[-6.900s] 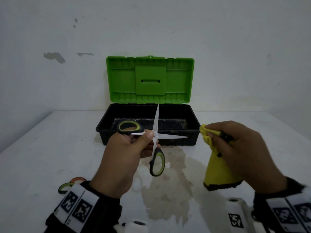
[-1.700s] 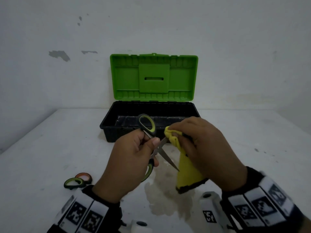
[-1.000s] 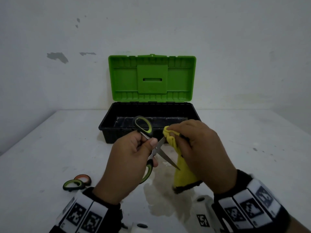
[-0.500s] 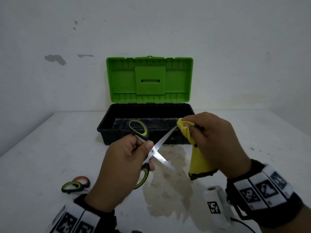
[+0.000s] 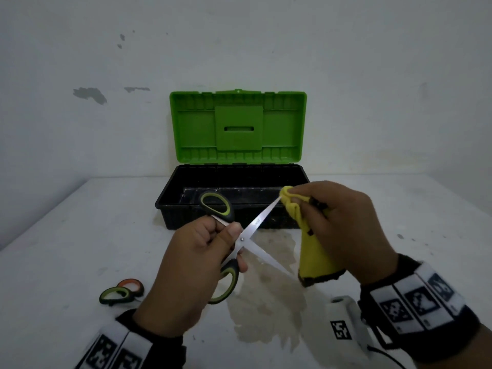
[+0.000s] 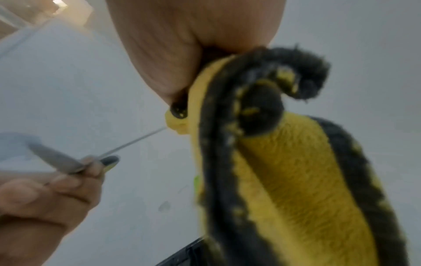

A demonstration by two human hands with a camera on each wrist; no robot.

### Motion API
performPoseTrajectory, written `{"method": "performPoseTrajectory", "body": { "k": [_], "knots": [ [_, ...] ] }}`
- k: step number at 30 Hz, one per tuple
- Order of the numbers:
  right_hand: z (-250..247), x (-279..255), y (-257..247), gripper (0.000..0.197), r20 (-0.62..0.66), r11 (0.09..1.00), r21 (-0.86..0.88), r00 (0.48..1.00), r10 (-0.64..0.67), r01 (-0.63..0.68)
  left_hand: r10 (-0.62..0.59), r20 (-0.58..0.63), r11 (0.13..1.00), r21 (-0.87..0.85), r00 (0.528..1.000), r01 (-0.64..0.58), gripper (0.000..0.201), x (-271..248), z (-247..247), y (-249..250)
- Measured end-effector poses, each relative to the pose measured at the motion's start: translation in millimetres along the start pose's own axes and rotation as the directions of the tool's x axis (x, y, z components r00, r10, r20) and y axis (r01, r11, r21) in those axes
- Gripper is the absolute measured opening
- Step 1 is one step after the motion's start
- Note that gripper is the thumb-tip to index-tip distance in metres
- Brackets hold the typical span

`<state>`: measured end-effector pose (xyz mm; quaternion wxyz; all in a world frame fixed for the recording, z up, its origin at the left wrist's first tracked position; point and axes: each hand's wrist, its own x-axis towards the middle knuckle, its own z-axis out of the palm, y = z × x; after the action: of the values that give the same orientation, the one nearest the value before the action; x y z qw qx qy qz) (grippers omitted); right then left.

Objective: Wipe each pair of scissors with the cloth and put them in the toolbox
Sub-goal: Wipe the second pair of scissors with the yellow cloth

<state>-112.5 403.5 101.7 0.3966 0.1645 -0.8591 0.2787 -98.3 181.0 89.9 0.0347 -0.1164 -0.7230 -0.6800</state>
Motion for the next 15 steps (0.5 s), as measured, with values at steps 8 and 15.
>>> {"method": "performPoseTrajectory", "body": {
  "k": [8,15],
  "knots": [
    [4,-3,-2,0.007,0.012,0.876,0.307,0.922,0.386,-0.371,-0.067,-0.025,0.989,-0.136,0.997,0.063,0.027,9,10,0],
    [17,-15,-27,0.01,0.232,0.573,0.674,0.87,0.435,-0.466,-0.028,-0.102,0.999,0.024,0.994,0.031,0.039,19,23,-8]
  ]
}}
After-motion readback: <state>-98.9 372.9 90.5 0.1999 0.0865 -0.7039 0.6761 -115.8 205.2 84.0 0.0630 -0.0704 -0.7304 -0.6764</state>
